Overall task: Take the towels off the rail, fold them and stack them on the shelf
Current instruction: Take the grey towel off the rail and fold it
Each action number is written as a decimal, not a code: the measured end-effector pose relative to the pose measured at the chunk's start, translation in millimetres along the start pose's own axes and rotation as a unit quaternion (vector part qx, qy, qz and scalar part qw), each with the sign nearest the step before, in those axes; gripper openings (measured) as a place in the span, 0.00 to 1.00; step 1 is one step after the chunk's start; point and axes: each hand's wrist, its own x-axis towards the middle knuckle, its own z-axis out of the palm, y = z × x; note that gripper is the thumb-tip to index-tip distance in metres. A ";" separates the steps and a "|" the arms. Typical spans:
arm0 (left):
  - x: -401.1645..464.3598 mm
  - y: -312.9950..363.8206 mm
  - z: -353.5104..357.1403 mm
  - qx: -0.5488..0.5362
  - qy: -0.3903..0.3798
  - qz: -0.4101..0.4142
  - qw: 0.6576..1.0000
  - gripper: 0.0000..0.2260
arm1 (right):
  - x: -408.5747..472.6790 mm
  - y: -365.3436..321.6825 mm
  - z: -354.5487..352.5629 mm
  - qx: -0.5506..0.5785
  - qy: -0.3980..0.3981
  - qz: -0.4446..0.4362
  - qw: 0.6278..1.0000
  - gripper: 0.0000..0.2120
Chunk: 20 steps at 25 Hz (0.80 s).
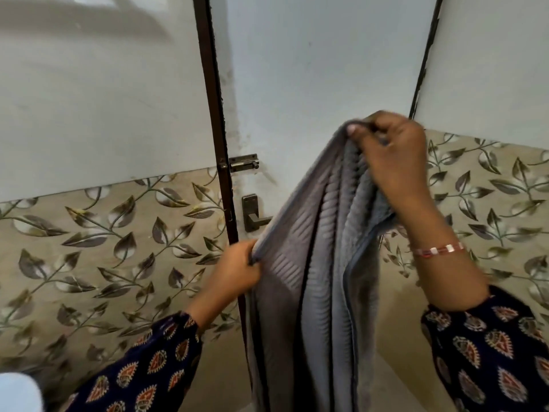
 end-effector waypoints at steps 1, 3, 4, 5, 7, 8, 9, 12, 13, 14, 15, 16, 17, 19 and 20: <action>-3.5 -15.7 6.8 0.016 0.020 -0.024 0.999 0.06 | 4.9 3.2 -10.1 0.000 0.036 -0.001 0.999 0.01; -3.4 -33.0 8.4 -0.029 0.062 -0.079 0.995 0.05 | 9.3 14.1 -26.9 -0.024 0.061 0.016 0.998 0.01; 0.2 -32.3 5.5 -0.077 0.080 -0.100 0.989 0.07 | 7.1 18.7 -31.7 -0.033 0.041 0.031 0.998 0.02; 5.6 -27.2 2.9 -0.115 0.092 -0.106 0.983 0.10 | 1.8 23.2 -33.3 -0.029 0.002 0.050 0.998 0.02; 14.0 2.4 -0.4 -0.157 0.089 -0.069 0.981 0.16 | -17.1 27.8 -25.2 0.005 -0.129 0.087 0.988 0.04; 17.2 22.2 -1.0 -0.171 0.069 -0.032 0.982 0.17 | -30.3 28.5 -17.3 0.016 -0.196 0.102 0.975 0.07; 20.6 40.2 -0.7 -0.177 0.035 0.007 0.984 0.17 | -43.2 30.2 -8.0 0.030 -0.247 0.111 0.962 0.08; 32.6 73.7 -1.2 -0.164 -0.044 0.085 0.982 0.17 | -68.8 35.1 12.5 0.143 -0.288 0.162 0.933 0.11; 34.8 78.3 -1.7 -0.179 -0.044 0.089 0.979 0.16 | -71.4 38.2 14.3 0.163 -0.296 0.176 0.925 0.17; 35.1 82.7 -2.7 -0.198 -0.043 0.087 0.975 0.15 | -73.1 40.8 15.8 0.161 -0.311 0.180 0.919 0.22; 34.1 85.9 -3.8 -0.216 -0.047 0.083 0.972 0.12 | -74.2 43.3 16.9 0.139 -0.326 0.170 0.920 0.21; 32.1 88.7 -4.8 -0.225 -0.056 0.080 0.969 0.10 | -75.3 44.5 18.0 0.110 -0.330 0.153 0.925 0.16; 29.9 89.8 -5.9 -0.223 -0.065 0.083 0.969 0.07 | -75.4 45.4 19.8 0.081 -0.315 0.143 0.935 0.11; 25.9 85.5 -9.5 -0.218 -0.076 0.093 0.969 0.02 | -71.8 45.6 20.6 0.058 -0.277 0.134 0.950 0.06; 23.1 81.9 -11.9 -0.219 -0.080 0.088 0.968 0.01 | -68.8 44.5 18.6 0.058 -0.262 0.135 0.954 0.06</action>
